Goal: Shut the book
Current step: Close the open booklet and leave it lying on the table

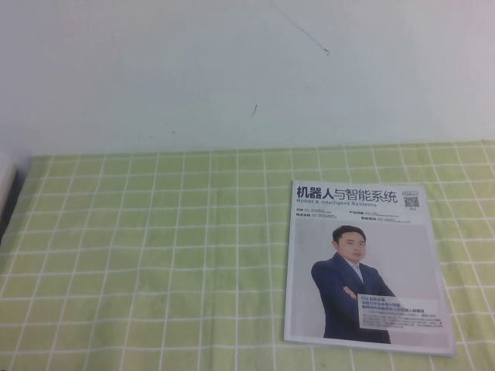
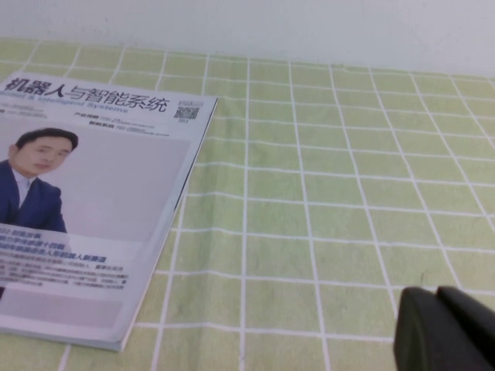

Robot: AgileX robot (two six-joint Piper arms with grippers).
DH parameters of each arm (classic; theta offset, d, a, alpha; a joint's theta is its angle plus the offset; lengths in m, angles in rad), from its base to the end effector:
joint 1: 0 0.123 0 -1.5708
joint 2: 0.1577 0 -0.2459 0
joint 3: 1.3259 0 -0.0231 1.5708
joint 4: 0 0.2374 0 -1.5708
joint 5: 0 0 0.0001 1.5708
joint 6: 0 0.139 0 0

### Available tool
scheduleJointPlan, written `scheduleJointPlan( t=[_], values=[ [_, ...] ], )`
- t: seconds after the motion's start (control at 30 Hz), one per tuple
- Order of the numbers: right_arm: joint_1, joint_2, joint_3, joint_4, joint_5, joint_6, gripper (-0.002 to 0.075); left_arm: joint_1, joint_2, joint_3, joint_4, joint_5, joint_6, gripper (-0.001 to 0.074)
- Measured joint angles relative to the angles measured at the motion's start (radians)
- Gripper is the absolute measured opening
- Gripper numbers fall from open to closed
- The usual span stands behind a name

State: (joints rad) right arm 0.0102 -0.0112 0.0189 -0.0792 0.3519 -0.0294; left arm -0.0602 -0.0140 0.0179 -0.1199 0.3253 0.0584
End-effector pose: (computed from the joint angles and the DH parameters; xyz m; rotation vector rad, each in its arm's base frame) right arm 0.1254 -0.0025 0.1634 -0.0859 1.8410 -0.0906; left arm 0.1256 -0.0129 0.1679 0.0317 1.8117 -0.1166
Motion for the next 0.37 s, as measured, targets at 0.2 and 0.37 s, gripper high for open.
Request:
scheduleJointPlan(
  t=[0.2, 0.37],
  values=[
    [0.000, 0.000, 0.000, 0.000, 0.000, 0.000, -0.0003, 0.000, 0.000, 0.000, 0.000, 0.000, 0.000, -0.0004],
    [0.000, 0.000, 0.000, 0.000, 0.000, 0.000, -0.0003, 0.014, 0.000, 0.000, 0.000, 0.000, -0.003, -0.0004]
  ],
)
